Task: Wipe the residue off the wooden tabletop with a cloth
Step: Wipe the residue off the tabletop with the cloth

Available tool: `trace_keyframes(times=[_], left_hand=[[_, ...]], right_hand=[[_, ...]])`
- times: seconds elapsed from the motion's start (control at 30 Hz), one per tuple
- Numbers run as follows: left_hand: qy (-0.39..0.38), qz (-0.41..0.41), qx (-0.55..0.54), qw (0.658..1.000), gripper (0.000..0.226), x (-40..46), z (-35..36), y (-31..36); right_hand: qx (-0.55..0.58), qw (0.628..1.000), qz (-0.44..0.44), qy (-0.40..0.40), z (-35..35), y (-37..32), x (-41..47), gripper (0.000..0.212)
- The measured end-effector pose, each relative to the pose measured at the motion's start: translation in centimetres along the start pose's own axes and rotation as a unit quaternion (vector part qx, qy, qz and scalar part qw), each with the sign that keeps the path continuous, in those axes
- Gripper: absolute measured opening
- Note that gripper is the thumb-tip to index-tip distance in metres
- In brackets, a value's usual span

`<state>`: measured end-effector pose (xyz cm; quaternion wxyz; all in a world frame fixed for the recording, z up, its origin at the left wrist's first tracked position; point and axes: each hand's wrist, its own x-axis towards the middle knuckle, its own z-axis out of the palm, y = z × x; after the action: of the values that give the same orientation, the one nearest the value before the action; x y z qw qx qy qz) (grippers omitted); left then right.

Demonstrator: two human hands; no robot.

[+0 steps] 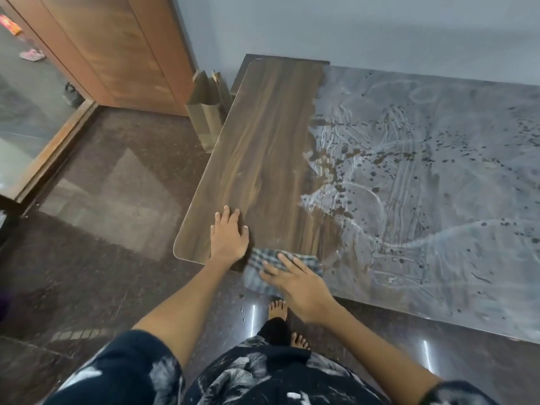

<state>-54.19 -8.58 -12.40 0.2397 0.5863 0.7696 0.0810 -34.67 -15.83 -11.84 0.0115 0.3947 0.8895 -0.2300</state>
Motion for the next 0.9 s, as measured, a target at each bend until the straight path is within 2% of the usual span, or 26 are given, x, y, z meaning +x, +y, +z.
trace_keyframes(times=[0.13,0.27,0.37,0.47,0.53,0.6,0.7,0.83,0.9], left_hand=[[0.013,0.012,0.007,1.0,0.056,0.3,0.5,-0.3],[0.028,0.027,-0.007,0.999,0.054,1.8,0.4,0.2],[0.032,0.043,-0.022,0.998,0.048,3.5,-0.2,0.1],[0.017,0.054,-0.041,0.998,0.049,5.1,-0.9,-0.3],[-0.006,0.061,-0.043,0.997,0.055,5.4,-1.0,-0.8],[-0.037,0.077,-0.022,0.996,0.063,5.6,-1.0,-1.3],[-0.07,0.094,-0.017,0.993,0.069,5.8,-1.2,-2.0],[-0.089,0.09,-0.016,0.992,0.072,6.0,-1.3,-2.1],[-0.093,0.082,-0.018,0.992,0.073,6.1,-1.3,-1.9]], right_hand=[[0.048,0.987,0.143,0.059,-3.1,5.1,-1.6,0.056],[0.038,0.969,0.233,0.072,-5.2,7.4,5.1,0.048],[0.033,0.977,0.189,0.089,-3.9,3.7,7.1,0.055],[0.046,0.997,0.066,0.022,-1.7,0.8,3.4,0.05],[0.055,0.997,0.051,-0.009,-1.2,1.7,0.5,0.05],[0.065,0.993,0.094,-0.01,-1.8,3.7,-1.4,0.053],[0.046,0.978,0.197,0.042,-3.1,6.6,-1.6,0.045],[0.05,0.949,0.289,0.114,-4.2,7.9,3.5,0.062],[0.034,0.951,0.285,0.112,-3.9,7.0,6.0,0.048]])
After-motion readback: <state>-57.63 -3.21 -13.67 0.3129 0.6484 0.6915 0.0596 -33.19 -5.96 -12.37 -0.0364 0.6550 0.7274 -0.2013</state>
